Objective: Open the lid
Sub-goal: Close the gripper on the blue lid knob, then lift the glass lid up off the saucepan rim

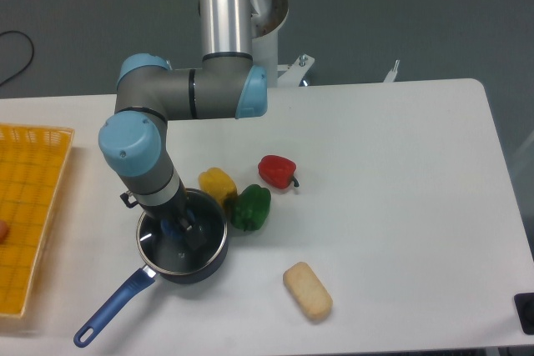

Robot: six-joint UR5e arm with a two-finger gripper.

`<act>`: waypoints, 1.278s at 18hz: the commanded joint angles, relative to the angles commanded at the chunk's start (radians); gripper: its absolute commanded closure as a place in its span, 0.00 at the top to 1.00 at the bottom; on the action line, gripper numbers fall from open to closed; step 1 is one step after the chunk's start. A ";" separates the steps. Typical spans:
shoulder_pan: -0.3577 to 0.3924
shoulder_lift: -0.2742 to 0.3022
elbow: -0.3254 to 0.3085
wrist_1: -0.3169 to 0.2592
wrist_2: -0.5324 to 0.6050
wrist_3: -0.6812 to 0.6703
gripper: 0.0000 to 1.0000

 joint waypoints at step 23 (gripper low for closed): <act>0.003 -0.002 0.000 -0.002 -0.003 0.011 0.66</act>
